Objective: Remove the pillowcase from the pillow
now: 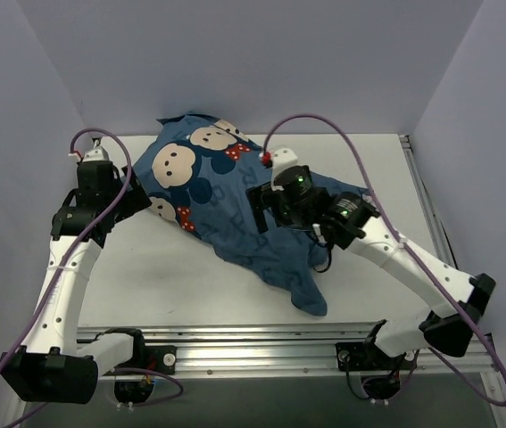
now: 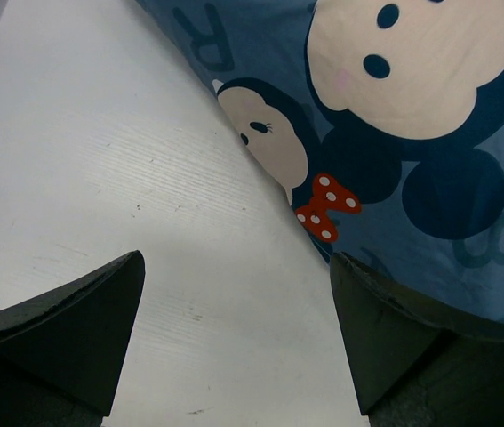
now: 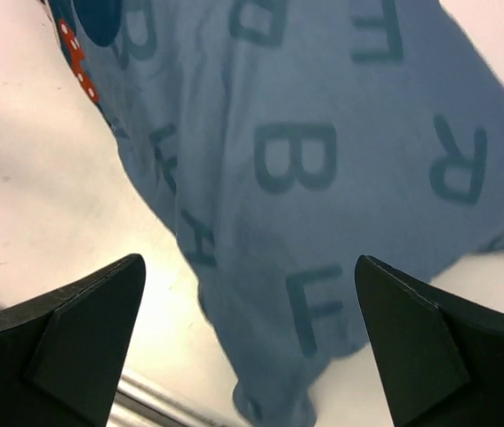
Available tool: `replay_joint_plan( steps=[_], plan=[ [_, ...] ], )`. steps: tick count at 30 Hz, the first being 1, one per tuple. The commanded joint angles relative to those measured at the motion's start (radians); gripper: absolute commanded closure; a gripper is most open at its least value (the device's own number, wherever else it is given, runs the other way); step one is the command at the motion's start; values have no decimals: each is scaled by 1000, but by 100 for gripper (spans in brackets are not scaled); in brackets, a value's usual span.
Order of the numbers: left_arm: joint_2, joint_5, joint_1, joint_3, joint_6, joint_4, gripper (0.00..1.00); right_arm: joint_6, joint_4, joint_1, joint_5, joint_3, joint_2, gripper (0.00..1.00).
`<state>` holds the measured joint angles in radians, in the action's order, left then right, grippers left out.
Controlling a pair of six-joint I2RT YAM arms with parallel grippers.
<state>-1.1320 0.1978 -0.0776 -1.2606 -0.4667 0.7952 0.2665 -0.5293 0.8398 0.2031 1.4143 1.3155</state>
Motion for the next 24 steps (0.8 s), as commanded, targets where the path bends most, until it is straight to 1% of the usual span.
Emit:
replay_joint_plan(
  steps=[1,2,4,5,7,8,9,12,15,16,18,19,20,22,23,24],
  plan=[
    [-12,17,9,39,-29,-41,6,-179,-11,91,140,70,155,0],
    [-15,20,19,46,-29,-27,6,-243,24,113,192,83,219,0],
    [-15,20,36,59,-32,-14,6,-307,52,162,229,121,284,0],
    [-9,19,54,81,-32,-10,6,-350,63,174,261,141,347,0],
    [1,11,71,107,-30,-4,6,-391,95,205,304,163,393,0],
    [17,9,73,130,-29,1,6,-410,141,214,324,161,434,0],
    [24,5,120,142,-27,2,6,-450,161,223,359,161,456,0],
    [60,-12,156,179,-20,9,6,-496,235,243,392,161,543,0],
    [84,-17,170,197,-10,18,6,-564,324,252,464,140,623,0],
    [89,-17,173,199,-6,19,6,-597,343,257,542,137,646,0],
    [103,-8,173,201,-3,29,6,-625,400,259,605,130,718,0],
    [109,-6,174,205,-1,29,6,-659,440,259,669,127,741,0],
    [118,-6,174,207,0,32,6,-674,452,257,696,132,789,0],
    [124,-4,176,208,3,32,6,-693,465,254,742,147,832,0],
    [130,-5,176,207,5,36,6,-697,456,254,754,159,862,4],
    [132,-6,177,207,7,38,6,-696,453,254,759,179,870,22]
  ],
)
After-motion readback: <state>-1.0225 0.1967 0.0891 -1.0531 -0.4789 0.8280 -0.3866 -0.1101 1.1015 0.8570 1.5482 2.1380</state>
